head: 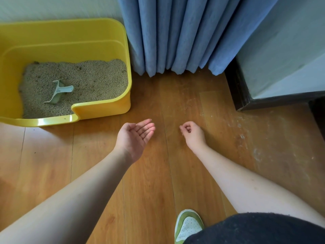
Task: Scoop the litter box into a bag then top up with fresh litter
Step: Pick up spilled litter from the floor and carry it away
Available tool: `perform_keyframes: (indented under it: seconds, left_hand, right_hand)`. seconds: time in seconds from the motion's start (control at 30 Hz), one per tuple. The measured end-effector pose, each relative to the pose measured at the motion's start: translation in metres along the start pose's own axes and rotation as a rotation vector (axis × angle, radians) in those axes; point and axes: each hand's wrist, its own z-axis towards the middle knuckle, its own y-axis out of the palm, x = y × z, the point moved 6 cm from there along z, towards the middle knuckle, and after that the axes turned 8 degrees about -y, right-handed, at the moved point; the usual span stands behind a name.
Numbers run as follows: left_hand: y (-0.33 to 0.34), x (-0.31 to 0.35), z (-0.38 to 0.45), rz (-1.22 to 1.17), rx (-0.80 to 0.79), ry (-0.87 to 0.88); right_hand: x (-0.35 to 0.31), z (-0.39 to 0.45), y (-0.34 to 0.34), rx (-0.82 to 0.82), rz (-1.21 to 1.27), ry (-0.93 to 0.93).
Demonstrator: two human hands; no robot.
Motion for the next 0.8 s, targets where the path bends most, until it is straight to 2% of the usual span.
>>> perform_keyframes:
  seconds: [0.1,0.17,0.27,0.43,0.53,0.6,0.7,0.8]
  left_hand:
    - [-0.004,0.001,0.001,0.006,0.011,0.003]
    - [-0.006,0.0,0.001,0.024,0.013,-0.003]
    - [-0.008,-0.002,0.0,0.033,0.016,-0.006]
    - [-0.008,-0.001,-0.001,0.025,0.012,-0.003]
    - [-0.008,0.001,-0.003,0.026,0.011,0.004]
    - [-0.01,0.003,-0.004,0.028,0.015,0.009]
    - [-0.012,0.005,-0.004,0.04,0.014,0.011]
    - [-0.015,0.006,-0.003,0.026,0.007,0.011]
  right_hand:
    - [0.0,-0.005,0.006,-0.032,0.708,0.238]
    - [-0.001,-0.01,0.01,-0.069,1.018,0.297]
    - [-0.002,-0.015,0.018,-0.156,1.175,0.343]
    - [-0.002,-0.018,0.024,-0.192,1.236,0.378]
    - [-0.001,-0.015,0.023,-0.12,1.123,0.38]
    - [-0.005,-0.012,0.018,-0.099,0.785,0.286]
    - [-0.021,-0.002,0.01,-0.094,0.029,-0.033]
    - [-0.03,0.004,0.017,-0.108,-0.21,-0.22]
